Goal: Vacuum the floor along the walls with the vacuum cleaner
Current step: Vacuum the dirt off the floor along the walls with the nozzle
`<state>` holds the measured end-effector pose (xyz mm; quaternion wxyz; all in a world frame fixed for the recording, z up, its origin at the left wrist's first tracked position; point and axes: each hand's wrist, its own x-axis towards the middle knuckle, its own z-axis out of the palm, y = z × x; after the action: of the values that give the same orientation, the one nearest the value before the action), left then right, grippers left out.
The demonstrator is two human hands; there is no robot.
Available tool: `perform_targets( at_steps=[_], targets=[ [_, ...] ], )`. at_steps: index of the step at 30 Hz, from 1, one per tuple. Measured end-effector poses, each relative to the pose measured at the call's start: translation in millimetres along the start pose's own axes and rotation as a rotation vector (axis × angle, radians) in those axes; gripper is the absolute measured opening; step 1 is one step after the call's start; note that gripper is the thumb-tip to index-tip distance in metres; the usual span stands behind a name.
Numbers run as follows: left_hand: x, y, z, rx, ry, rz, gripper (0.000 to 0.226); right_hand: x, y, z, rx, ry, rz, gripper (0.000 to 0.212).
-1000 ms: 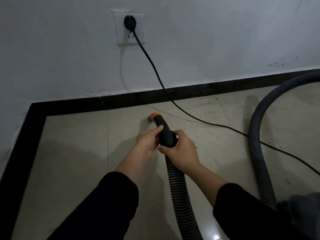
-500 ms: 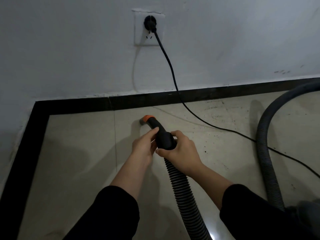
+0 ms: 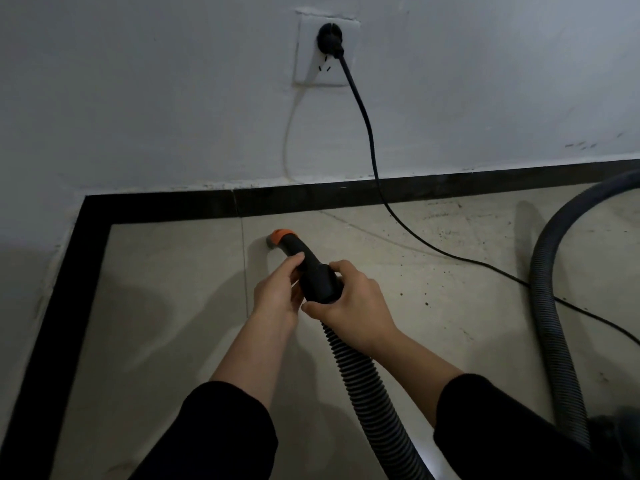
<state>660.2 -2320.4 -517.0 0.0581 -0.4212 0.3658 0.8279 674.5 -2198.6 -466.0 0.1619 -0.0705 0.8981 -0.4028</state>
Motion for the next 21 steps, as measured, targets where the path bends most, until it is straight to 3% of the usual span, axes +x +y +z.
perform_targets(
  at_steps=[14,21],
  targets=[
    [18,9,14,0.111,-0.091,-0.022,0.04,16,2,7,-0.038,0.105,0.033,0.046],
    [24,6,42,0.149,-0.138,-0.038,0.027,25,18,-5,0.012,0.161,0.072,0.047]
  ],
)
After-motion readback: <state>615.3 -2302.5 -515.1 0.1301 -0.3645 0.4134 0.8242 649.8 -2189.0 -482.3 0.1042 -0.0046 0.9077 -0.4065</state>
